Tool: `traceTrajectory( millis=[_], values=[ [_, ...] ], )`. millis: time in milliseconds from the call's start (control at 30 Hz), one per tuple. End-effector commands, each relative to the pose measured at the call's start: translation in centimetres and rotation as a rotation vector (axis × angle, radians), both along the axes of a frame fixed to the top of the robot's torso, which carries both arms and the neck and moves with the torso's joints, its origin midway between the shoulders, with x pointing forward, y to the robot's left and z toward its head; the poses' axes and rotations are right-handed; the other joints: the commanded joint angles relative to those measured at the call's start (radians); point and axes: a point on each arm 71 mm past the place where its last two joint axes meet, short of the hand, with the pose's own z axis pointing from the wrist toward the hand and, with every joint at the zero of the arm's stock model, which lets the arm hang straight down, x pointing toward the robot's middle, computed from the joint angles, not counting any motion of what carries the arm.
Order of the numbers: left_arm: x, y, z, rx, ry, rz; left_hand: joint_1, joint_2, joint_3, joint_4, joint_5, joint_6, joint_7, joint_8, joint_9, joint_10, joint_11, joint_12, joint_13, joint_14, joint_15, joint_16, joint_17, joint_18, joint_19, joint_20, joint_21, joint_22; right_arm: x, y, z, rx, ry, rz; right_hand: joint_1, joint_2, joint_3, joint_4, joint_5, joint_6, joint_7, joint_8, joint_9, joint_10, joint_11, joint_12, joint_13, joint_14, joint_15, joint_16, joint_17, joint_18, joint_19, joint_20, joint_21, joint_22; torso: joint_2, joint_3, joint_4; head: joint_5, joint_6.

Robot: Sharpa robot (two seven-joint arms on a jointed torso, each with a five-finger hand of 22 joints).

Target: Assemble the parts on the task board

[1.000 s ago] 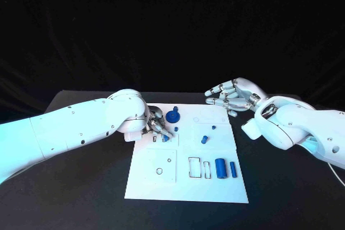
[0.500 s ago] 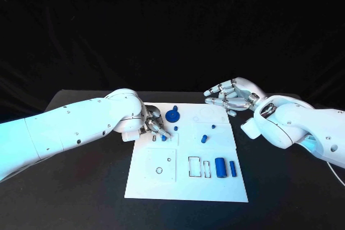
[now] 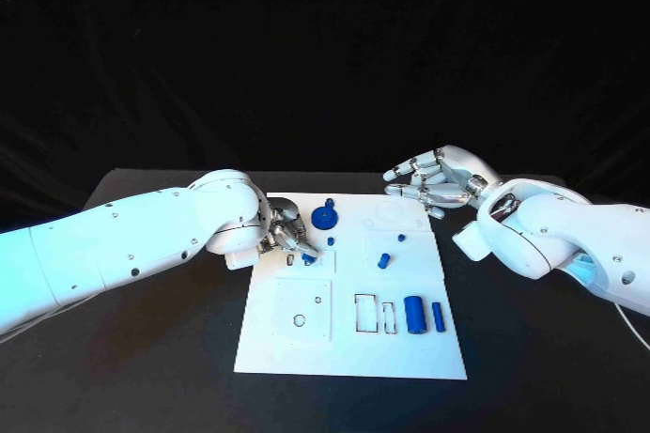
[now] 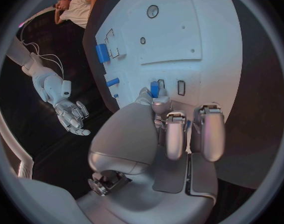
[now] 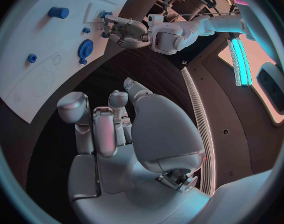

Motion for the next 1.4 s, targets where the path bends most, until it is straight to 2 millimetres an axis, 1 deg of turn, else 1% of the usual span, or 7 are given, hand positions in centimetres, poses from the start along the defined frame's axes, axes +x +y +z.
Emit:
traceTrajectory(
  millis=[33,67,167,367,833,1167,1400],
  values=[
    [0.0,-0.2,0.4,-0.054,-0.055,0.014,-0.049,-0.088,0.327,-0.134,0.000,0.014,0.001,0.005,0.179,0.010,0.000,0.009,0.005,0.104,0.007,0.002,0.263,-0.007,0.037,0.009,-0.001,0.122,-0.1,0.1,-0.1,-0.008,0.002,0.017,-0.003,0.006,-0.007,0.001,0.004,-0.006,0.002,0.007,0.001,-0.008,0.000,-0.006,-0.001,0.051,-0.003,-0.007,0.038,0.006,-0.008,0.002,-0.003,-0.001,0.000,0.0002,0.0005,0.001,-0.001],
    [0.0,-0.1,0.4,-0.055,-0.061,0.015,-0.074,-0.127,0.411,-0.125,0.000,0.017,0.001,0.009,0.188,0.014,0.002,0.012,0.006,0.104,0.007,0.002,0.263,-0.007,0.037,0.010,-0.001,0.124,-0.1,0.1,-0.1,-0.008,0.002,0.017,-0.003,0.006,-0.007,0.001,0.004,-0.006,0.002,0.007,0.001,-0.008,0.000,-0.006,-0.001,0.051,-0.003,-0.007,0.038,0.006,-0.008,0.002,-0.003,-0.001,-0.001,0.0002,0.0008,0.000,-0.001],
    [-0.1,0.0,0.5,-0.057,-0.074,0.018,-0.124,-0.175,0.523,-0.132,-0.001,0.017,0.000,0.021,0.207,0.021,0.002,0.018,0.009,0.104,0.007,0.002,0.263,-0.008,0.039,0.009,-0.001,0.127,-0.1,0.1,-0.1,-0.008,0.003,0.017,-0.003,0.006,-0.007,0.001,0.004,-0.006,0.002,0.007,0.001,-0.008,0.000,-0.006,-0.001,0.051,-0.003,-0.007,0.038,0.006,-0.008,0.002,-0.003,-0.001,-0.001,0.0007,0.0016,0.001,-0.002],
    [-0.2,0.2,0.4,-0.054,-0.087,0.023,-0.150,-0.189,0.569,-0.148,0.000,0.018,-0.006,0.028,0.217,0.028,0.007,0.025,0.016,0.104,0.003,0.002,0.263,-0.008,0.040,0.009,0.001,0.130,-0.1,0.1,-0.1,-0.007,0.003,0.017,-0.003,0.006,-0.007,0.001,0.004,-0.006,0.002,0.007,0.001,-0.008,0.000,-0.006,-0.001,0.051,-0.003,-0.007,0.038,0.006,-0.008,0.002,-0.003,-0.001,-0.001,0.0004,-0.0003,0.003,-0.002],
    [-0.5,0.3,-0.1,0.014,-0.078,0.040,-0.178,-0.196,0.596,-0.157,0.002,0.024,-0.008,0.034,0.226,0.046,0.005,0.042,0.034,0.104,0.002,0.002,0.263,-0.011,0.046,0.008,0.007,0.141,-0.1,0.1,-0.1,-0.006,0.005,0.019,-0.003,0.006,-0.007,0.001,0.004,-0.006,0.002,0.007,0.001,-0.008,0.000,-0.006,-0.001,0.051,-0.003,-0.007,0.038,0.006,-0.008,0.002,-0.004,-0.002,-0.001,0.0008,0.0002,0.006,-0.003],
    [-0.5,0.3,-0.8,0.049,-0.045,0.042,-0.251,-0.175,0.610,-0.148,0.001,0.029,-0.017,0.054,0.247,0.062,-0.002,0.056,0.046,0.104,-0.003,0.002,0.263,-0.011,0.046,0.004,0.007,0.143,-0.1,0.2,-0.1,-0.008,0.009,0.024,-0.004,0.005,-0.008,0.001,0.004,-0.007,0.002,0.006,0.001,-0.010,0.000,-0.009,-0.004,0.051,-0.003,-0.009,0.036,0.006,-0.010,0.002,-0.007,-0.007,0.000,0.0004,-0.0011,0.012,-0.006],
    [-0.6,0.1,-1.5,0.059,-0.025,0.032,-0.263,-0.174,0.608,-0.147,0.001,0.031,-0.020,0.059,0.251,0.065,-0.003,0.059,0.049,0.104,-0.004,0.002,0.263,-0.011,0.047,0.003,0.007,0.144,-0.1,0.3,-0.1,-0.008,0.011,0.027,-0.004,0.005,-0.008,0.001,0.004,-0.007,0.002,0.006,0.001,-0.010,0.000,-0.009,-0.004,0.051,-0.003,-0.009,0.036,0.006,-0.010,0.002,-0.007,-0.007,0.001,-0.0002,-0.0014,0.010,-0.007]
  ],
)
